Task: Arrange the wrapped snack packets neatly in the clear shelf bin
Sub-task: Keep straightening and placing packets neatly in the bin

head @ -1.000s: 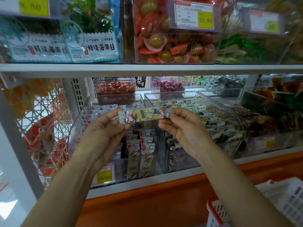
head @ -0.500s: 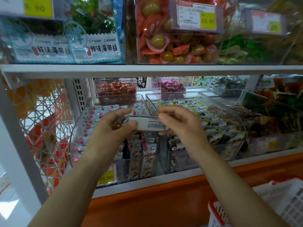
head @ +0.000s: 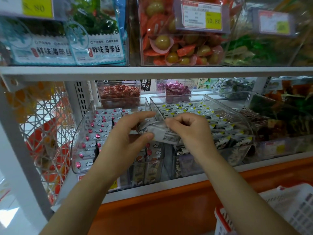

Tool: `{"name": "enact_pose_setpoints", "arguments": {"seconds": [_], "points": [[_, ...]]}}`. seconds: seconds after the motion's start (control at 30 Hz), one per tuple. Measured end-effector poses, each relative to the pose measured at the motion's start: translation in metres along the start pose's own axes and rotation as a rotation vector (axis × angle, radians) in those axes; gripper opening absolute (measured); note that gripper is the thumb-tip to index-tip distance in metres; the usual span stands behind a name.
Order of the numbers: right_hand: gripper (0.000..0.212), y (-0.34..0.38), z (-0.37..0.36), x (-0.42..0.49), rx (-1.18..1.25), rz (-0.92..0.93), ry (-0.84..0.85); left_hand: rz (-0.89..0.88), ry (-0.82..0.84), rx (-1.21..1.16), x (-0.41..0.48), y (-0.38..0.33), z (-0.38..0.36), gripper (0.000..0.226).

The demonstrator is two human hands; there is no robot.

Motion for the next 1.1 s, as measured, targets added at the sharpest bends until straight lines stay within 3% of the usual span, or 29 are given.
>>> {"name": "enact_pose_setpoints", "arguments": {"seconds": [0.1, 0.2, 0.3, 0.4, 0.47, 0.53, 0.63, 0.7, 0.83, 1.1], "points": [[0.024, -0.008, -0.001, 0.002, 0.045, -0.039, 0.03, -0.049, 0.016, 0.109, 0.0, -0.003, -0.001, 0.039], [0.007, -0.011, -0.009, 0.001, 0.228, -0.079, 0.178, 0.041, -0.109, -0.051, 0.001, 0.008, 0.012, 0.032], [0.034, -0.007, -0.017, -0.001, 0.279, -0.023, 0.298, 0.164, -0.24, -0.29, 0.001, 0.02, 0.022, 0.025], [0.041, -0.002, -0.013, 0.002, 0.192, 0.035, 0.202, 0.24, -0.267, -0.341, 0.003, 0.029, 0.023, 0.023], [0.033, -0.004, -0.006, 0.005, 0.199, 0.009, 0.097, 0.263, -0.281, -0.218, 0.005, 0.034, 0.024, 0.029], [0.028, -0.006, 0.001, 0.008, 0.139, -0.016, 0.006, 0.222, -0.276, 0.103, 0.01, 0.037, 0.029, 0.031], [0.024, -0.005, 0.006, 0.012, 0.046, -0.034, -0.072, 0.14, -0.083, 0.592, 0.02, 0.045, 0.018, 0.033], [0.023, 0.0, 0.007, 0.015, -0.025, -0.006, -0.096, 0.186, 0.064, 0.727, 0.022, 0.059, 0.007, 0.039], [0.027, 0.012, 0.003, 0.018, -0.193, 0.1, -0.099, 0.214, 0.222, 0.825, 0.025, 0.073, -0.006, 0.05], [0.033, 0.026, -0.018, 0.038, -0.373, 0.221, 0.045, 0.27, 0.263, 0.702, 0.03, 0.085, -0.004, 0.057]]}}
Point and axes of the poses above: each hand's wrist, its own x-axis towards the middle knuckle, its own z-axis out of the back of the hand, y = z × x, the point moved 8 cm from there along x, towards the middle knuckle, and after that the axes turned 10 degrees about -x, right-handed, at the moved point
